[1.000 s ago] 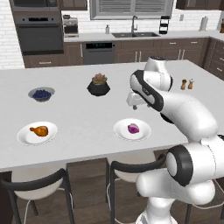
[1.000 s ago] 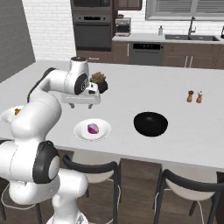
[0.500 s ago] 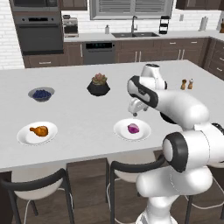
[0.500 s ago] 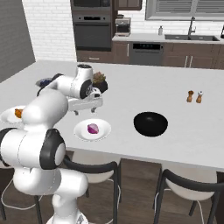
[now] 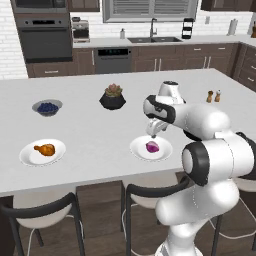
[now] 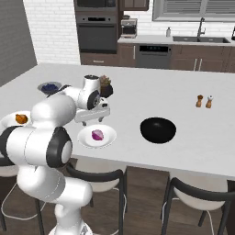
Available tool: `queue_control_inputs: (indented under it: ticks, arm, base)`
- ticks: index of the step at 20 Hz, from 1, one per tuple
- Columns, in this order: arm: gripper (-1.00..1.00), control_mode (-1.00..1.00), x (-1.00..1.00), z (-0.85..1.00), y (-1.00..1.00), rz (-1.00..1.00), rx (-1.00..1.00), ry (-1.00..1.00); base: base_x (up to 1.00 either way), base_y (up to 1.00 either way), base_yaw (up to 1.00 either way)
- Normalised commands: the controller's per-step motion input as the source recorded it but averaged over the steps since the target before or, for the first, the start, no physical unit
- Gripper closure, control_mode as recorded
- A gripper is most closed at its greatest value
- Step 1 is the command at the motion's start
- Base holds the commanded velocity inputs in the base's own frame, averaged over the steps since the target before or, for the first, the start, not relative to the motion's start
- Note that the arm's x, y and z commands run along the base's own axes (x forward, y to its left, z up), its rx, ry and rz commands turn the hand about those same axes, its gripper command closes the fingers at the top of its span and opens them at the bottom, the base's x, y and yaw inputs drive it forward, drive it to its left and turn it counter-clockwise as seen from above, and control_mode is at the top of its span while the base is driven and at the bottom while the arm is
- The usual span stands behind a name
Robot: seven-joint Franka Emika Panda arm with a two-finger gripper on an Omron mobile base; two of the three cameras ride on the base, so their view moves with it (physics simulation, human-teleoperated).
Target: Pick the chicken drumstick and onion from their plates and place them in the bowl. Then put the bowl in the fridge.
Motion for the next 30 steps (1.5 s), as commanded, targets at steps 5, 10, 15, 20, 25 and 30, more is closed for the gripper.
queue_control_inputs:
  ticks: [5, 10, 15, 20, 25, 30]
  arm:
    - [-1.0, -1.0, 0.2, -0.18, 0.0, 0.0, 0.0, 0.0]
    - [-1.0, -1.0, 0.13, -0.39, 0.0, 0.1, 0.0, -0.03]
    - [-1.0, -1.0, 0.28, -0.45, 0.0, 0.2, 0.0, 0.0]
    - [-1.0, -1.0, 0.24, -0.43, 0.0, 0.14, 0.0, -0.04]
    - [-1.0, -1.0, 0.04, -0.24, 0.0, 0.07, 0.0, -0.03]
    - [-1.0, -1.0, 0.0, -0.17, 0.0, 0.01, 0.0, -0.01]
  base:
    - [0.0, 0.0, 0.0]
    - [0.0, 0.0, 0.0]
    - [0.0, 0.0, 0.0]
    - [0.0, 0.0, 0.0]
    - [0.0, 0.0, 0.0]
    - [0.0, 0.0, 0.0]
